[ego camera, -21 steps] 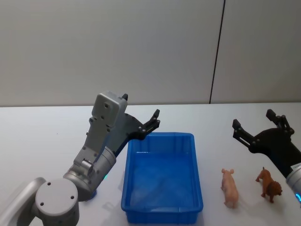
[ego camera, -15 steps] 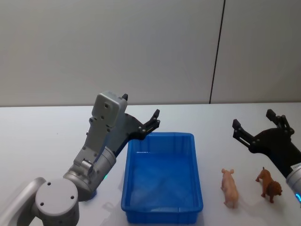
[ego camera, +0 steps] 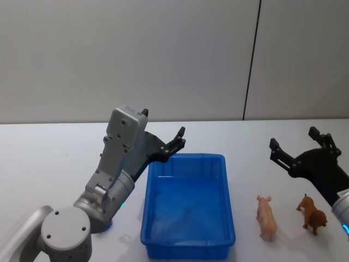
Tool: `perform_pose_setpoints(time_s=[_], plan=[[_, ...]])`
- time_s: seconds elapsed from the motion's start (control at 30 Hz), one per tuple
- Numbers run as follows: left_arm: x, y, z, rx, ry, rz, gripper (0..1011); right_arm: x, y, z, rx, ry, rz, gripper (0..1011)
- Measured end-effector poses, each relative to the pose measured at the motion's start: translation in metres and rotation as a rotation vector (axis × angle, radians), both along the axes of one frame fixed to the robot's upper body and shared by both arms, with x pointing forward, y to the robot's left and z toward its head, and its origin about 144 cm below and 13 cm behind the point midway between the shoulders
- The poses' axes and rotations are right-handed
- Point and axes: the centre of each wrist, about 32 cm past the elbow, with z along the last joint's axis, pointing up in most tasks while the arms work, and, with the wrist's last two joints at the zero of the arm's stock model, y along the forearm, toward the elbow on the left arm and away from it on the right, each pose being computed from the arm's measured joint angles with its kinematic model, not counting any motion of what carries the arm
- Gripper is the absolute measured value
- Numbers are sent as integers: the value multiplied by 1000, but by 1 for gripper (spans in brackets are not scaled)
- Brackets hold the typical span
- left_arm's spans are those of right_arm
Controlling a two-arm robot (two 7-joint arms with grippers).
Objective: Pick up the two dolls from the table and place them into the box.
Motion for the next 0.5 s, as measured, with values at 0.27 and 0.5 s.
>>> perform_pose_setpoints(time_s=[0.27,0.5], plan=[[0,0,0,0,0,0,1001,2,-5,-3,-24,-6,8,1001],[0,0,0,0,0,0,1001,4,-21,-12,-83,-3,21,1001]])
